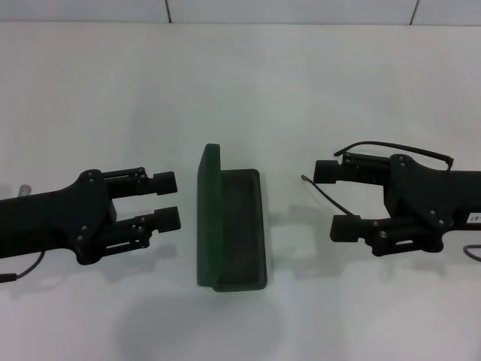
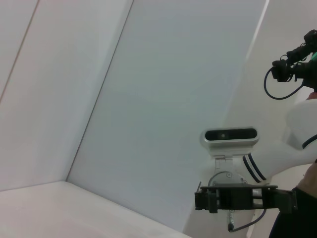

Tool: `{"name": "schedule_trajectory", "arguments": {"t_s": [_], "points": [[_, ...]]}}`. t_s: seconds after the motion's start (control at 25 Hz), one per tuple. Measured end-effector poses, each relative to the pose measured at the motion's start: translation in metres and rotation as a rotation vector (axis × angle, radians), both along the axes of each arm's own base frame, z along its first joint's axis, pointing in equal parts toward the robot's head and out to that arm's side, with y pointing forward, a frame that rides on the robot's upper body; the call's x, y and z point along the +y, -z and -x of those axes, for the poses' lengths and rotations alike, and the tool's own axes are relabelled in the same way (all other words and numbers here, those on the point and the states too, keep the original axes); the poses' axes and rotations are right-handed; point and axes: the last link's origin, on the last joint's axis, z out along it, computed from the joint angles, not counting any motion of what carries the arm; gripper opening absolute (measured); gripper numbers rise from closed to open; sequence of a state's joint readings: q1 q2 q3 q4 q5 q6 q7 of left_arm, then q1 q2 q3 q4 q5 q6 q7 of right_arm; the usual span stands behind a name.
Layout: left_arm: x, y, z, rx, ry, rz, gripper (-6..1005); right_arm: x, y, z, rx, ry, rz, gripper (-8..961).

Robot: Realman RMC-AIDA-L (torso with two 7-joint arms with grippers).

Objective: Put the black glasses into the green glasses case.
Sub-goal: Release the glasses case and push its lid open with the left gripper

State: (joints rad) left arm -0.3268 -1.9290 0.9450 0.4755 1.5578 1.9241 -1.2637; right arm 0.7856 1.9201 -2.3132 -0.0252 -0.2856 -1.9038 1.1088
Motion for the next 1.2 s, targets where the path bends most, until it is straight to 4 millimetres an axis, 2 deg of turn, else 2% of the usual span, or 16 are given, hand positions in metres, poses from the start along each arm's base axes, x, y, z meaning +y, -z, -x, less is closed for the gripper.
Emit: {"name": "schedule_trajectory", "arguments": {"t_s": [0.84,1.2], "points": [[-0.007,0.012,0.001,-0.007,-0.009,-0.012,571,-0.006,0.001,-0.013,-0.014,0.034,-0.030,854],[-0.008,0.013,0.003,0.000,-0.003,-0.037,569,-0.006,0.004,-0.013,-0.009,0.044,-0.038,853]]}}
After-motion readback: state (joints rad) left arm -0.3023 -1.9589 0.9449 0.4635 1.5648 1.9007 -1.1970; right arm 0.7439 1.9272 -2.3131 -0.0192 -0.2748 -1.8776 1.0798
